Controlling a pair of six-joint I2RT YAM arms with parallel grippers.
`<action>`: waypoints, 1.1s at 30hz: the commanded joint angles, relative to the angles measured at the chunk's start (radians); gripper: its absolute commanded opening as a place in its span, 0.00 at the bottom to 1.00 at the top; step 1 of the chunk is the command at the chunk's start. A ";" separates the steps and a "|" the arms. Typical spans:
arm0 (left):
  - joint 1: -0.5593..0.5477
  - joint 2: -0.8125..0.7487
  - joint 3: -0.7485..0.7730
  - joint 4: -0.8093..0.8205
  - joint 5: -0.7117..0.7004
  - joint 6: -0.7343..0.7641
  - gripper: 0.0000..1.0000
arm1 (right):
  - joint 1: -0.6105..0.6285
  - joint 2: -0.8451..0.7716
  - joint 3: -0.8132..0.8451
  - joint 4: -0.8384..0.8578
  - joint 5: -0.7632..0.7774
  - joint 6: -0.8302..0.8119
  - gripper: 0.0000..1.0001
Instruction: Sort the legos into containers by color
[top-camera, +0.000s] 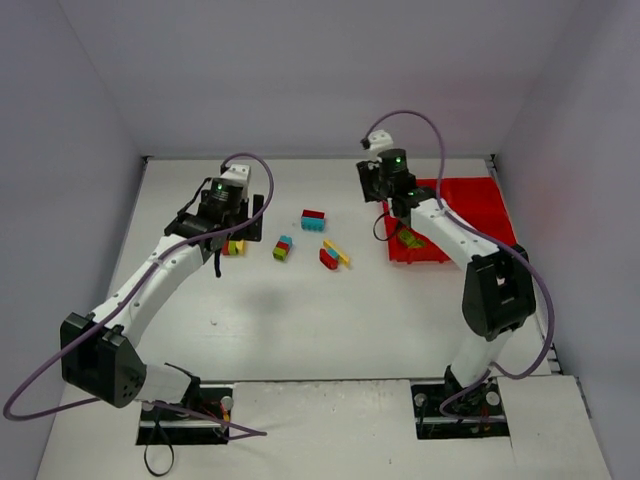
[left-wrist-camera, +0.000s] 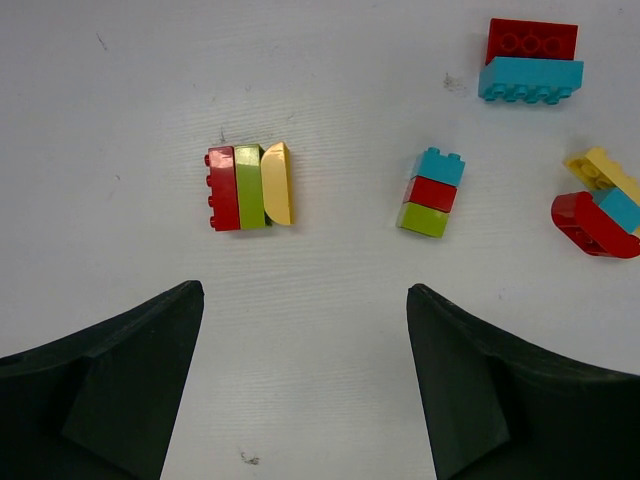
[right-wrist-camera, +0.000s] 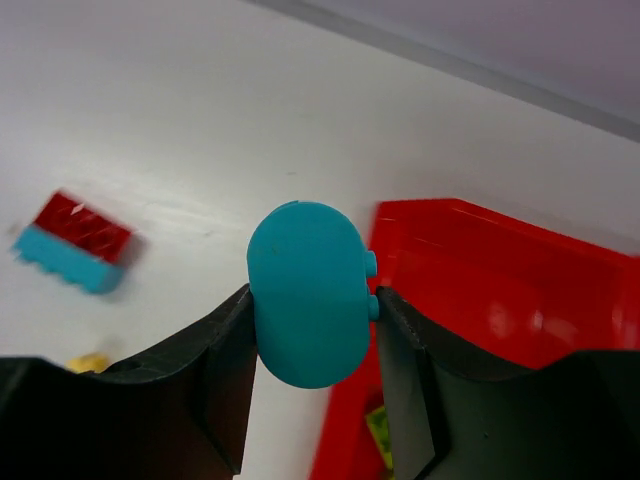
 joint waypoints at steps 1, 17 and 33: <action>0.009 -0.025 0.015 0.038 0.008 -0.008 0.76 | -0.082 -0.032 0.007 0.024 0.208 0.129 0.00; 0.009 -0.008 0.023 0.032 0.031 -0.011 0.76 | -0.281 0.106 0.053 0.011 0.191 0.311 0.22; 0.006 0.009 0.022 0.036 0.092 -0.007 0.76 | -0.294 0.038 0.074 -0.003 0.109 0.319 0.63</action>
